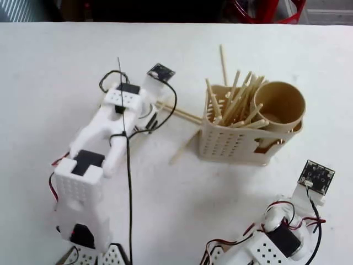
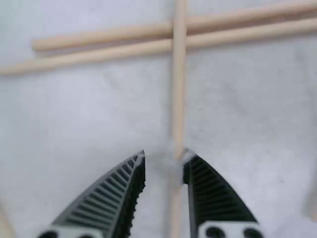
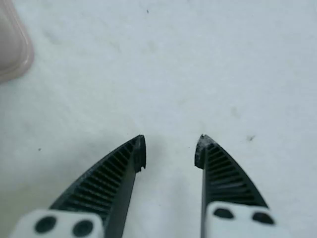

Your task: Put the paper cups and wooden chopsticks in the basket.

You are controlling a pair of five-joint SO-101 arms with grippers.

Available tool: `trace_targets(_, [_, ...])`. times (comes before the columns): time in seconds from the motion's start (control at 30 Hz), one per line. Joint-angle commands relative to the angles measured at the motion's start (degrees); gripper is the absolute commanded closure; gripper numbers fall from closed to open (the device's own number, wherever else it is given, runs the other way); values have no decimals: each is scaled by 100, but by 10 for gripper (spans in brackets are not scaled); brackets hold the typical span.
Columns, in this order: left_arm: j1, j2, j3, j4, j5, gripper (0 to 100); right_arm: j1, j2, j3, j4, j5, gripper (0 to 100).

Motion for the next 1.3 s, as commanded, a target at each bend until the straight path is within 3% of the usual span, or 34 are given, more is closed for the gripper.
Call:
trace_targets(0.0, [-75, 13, -211, 88, -62, 925, -13, -22, 53, -92, 9, 825])
trace_targets(0.07, [-75, 13, -202, 88, -53, 984, -13, -22, 53, -92, 9, 825])
trace_targets(0.33, [-119, -66, -255, 167, -44, 976, -13, -22, 53, -92, 9, 825])
trace_targets(0.43, [-119, -453, -536, 589, 18, 976, -22, -22, 53, -92, 9, 825])
trace_targets(0.67, [163, -2782, -888, 1319, 484, 976, -40, -22, 53, -92, 9, 825])
trace_targets(0.87, [1077, -4901, -923, 1407, 484, 976, -13, -22, 53, -92, 9, 825])
trace_targets(1.03, [1982, -5754, -923, 536, 484, 976, -57, -31, 53, -92, 9, 824])
trace_targets(1.27, [3116, -5780, -554, -1407, 484, 976, -57, -31, 53, -92, 9, 824])
